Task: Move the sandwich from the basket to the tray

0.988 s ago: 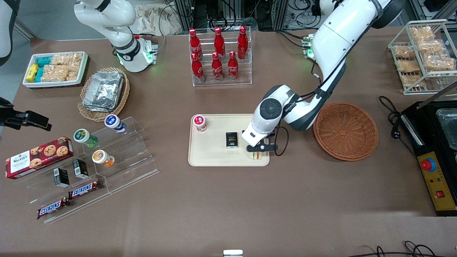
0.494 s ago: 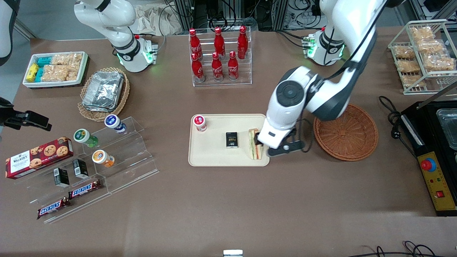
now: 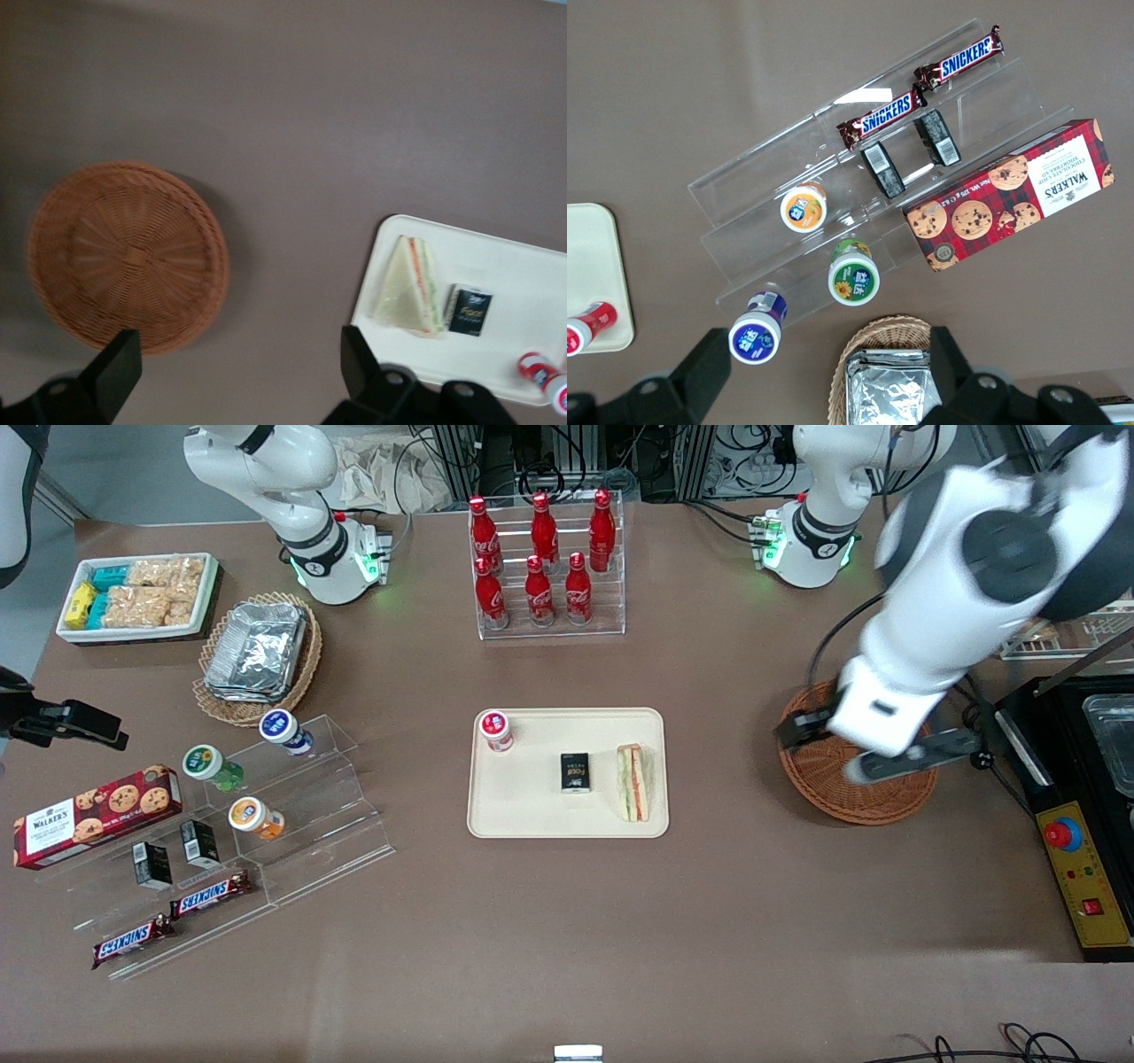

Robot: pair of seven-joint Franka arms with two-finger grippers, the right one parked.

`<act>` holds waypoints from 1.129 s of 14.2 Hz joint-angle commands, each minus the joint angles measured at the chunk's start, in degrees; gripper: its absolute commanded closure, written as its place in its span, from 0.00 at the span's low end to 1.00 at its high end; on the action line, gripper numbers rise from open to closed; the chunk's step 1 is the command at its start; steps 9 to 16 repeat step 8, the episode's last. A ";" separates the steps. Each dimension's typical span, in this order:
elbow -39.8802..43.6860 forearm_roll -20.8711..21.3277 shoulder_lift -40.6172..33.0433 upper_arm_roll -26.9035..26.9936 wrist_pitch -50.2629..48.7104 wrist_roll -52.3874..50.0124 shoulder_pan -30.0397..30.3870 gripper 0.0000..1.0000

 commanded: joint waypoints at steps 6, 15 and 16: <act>-7.66 -1.35 -8.26 13.84 -3.73 21.51 -3.44 0.00; -6.43 -1.34 -7.29 14.29 -3.82 23.27 -3.26 0.00; -6.43 -1.34 -7.29 14.29 -3.82 23.27 -3.26 0.00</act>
